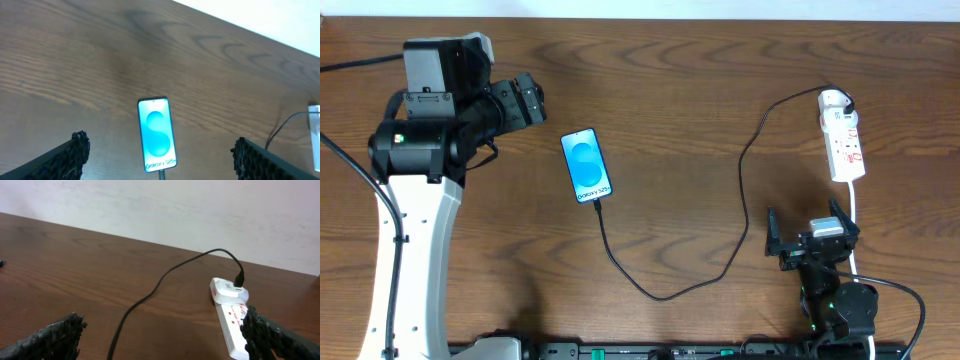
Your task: Plug charger to phone and switch on socket
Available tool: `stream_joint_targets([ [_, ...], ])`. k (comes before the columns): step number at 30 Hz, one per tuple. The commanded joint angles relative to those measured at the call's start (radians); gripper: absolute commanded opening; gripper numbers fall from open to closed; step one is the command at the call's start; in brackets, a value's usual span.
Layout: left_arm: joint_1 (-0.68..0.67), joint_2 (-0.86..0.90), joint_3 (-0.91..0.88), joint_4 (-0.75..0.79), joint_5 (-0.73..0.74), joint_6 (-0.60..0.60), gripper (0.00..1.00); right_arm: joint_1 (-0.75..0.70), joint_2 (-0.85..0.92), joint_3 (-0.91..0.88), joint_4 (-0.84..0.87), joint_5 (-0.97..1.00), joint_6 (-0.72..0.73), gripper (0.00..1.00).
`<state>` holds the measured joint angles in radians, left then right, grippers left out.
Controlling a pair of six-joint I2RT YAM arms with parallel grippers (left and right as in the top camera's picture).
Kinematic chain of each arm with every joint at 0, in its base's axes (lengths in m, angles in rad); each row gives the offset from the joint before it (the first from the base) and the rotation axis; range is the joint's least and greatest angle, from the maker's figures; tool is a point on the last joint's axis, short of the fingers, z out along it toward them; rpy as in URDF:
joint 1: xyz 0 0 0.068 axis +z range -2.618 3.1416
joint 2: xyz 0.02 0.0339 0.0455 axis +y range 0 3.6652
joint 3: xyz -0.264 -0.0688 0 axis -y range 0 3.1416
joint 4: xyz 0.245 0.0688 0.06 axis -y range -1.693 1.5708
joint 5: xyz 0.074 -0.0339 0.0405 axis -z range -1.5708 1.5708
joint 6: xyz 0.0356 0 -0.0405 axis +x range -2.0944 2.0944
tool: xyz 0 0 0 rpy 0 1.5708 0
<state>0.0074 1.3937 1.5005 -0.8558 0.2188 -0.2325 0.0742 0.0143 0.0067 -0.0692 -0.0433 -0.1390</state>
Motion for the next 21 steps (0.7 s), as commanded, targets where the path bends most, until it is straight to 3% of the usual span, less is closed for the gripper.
stream_joint_targets([
  [1, 0.003, -0.038, 0.004, -0.013, -0.073, 0.018, 0.93, 0.005, -0.009, -0.001, -0.005, 0.015, 0.011, 0.99],
  [4, 0.002, -0.097, -0.045, 0.027, -0.116, 0.019, 0.93, 0.005, -0.009, -0.001, -0.005, 0.015, 0.011, 0.99],
  [9, 0.003, -0.275, -0.262, 0.222, -0.136, 0.022, 0.93, 0.005, -0.009, -0.001, -0.005, 0.015, 0.011, 0.99],
  [15, 0.003, -0.574, -0.661, 0.557, -0.183, 0.072, 0.93, 0.005, -0.009, -0.001, -0.005, 0.015, 0.011, 0.99],
  [21, 0.003, -0.824, -0.958, 0.756, -0.187, 0.162, 0.93, 0.005, -0.009, -0.001, -0.005, 0.015, 0.011, 0.99],
])
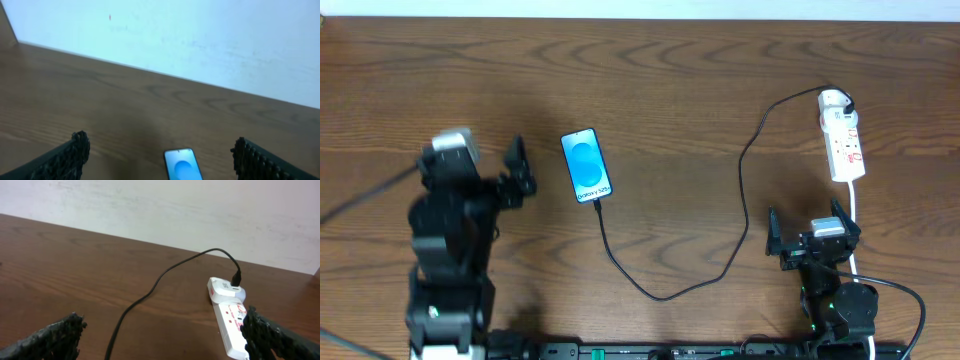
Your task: Plug charger to phone and switch on socket
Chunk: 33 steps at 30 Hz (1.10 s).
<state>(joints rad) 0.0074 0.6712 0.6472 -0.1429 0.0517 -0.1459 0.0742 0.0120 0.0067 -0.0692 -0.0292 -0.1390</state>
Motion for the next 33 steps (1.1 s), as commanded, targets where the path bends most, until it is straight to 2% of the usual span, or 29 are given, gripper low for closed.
stream_joint_targets([
  [1, 0.003, -0.143, -0.146, 0.057, -0.021, 0.084, 0.93, 0.005, -0.006, -0.001, -0.005, 0.001, 0.011, 0.99],
  [17, -0.025, -0.576, -0.549, 0.082, -0.098, 0.101, 0.94, 0.005, -0.006, -0.001, -0.005, 0.001, 0.011, 0.99],
  [24, -0.025, -0.634, -0.605, 0.077, -0.098, 0.180, 0.94, 0.005, -0.006, -0.001, -0.005, 0.001, 0.011, 0.99],
  [33, -0.025, -0.670, -0.643, 0.073, -0.092, 0.189, 0.93, 0.005, -0.006, -0.001, -0.005, 0.001, 0.011, 0.99],
])
